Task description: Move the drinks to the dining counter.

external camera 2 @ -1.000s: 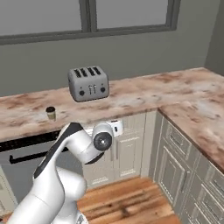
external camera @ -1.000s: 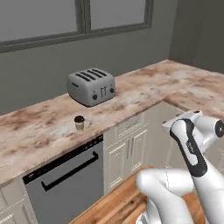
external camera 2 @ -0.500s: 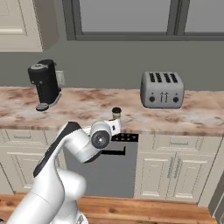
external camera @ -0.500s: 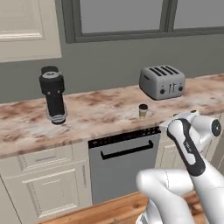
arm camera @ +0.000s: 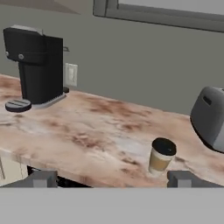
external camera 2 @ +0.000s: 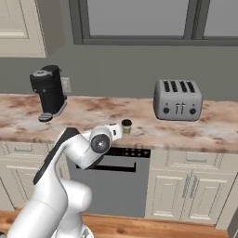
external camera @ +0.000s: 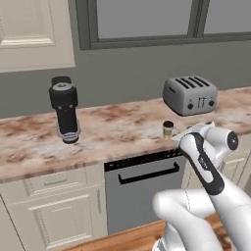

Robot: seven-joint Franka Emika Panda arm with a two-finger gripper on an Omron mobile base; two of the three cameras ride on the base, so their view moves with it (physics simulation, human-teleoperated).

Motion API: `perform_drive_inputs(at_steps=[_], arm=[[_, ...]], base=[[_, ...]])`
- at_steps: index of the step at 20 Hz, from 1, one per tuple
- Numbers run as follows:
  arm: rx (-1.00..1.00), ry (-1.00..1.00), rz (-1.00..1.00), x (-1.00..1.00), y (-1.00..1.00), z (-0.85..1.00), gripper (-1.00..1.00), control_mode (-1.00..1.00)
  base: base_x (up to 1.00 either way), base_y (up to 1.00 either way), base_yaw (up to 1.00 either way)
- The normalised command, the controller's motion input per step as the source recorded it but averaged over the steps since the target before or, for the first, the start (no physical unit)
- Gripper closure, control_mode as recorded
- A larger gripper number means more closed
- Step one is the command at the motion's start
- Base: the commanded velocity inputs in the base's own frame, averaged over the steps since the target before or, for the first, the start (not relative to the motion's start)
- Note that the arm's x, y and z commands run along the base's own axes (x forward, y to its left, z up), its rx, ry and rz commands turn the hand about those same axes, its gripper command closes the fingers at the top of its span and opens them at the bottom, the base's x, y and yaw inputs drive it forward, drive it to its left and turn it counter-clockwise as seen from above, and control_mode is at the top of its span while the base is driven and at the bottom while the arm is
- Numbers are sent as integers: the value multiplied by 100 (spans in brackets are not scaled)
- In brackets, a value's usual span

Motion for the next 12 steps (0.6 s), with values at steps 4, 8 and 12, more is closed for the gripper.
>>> perform_drive_inputs(at_steps=[4,8,12], arm=[[0,0,0,0,0,0,-100,100],[0,0,0,0,0,0,-100,100],[0,0,0,0,0,0,-100,100]], base=[[61,0,0],[60,0,0],[55,0,0]])
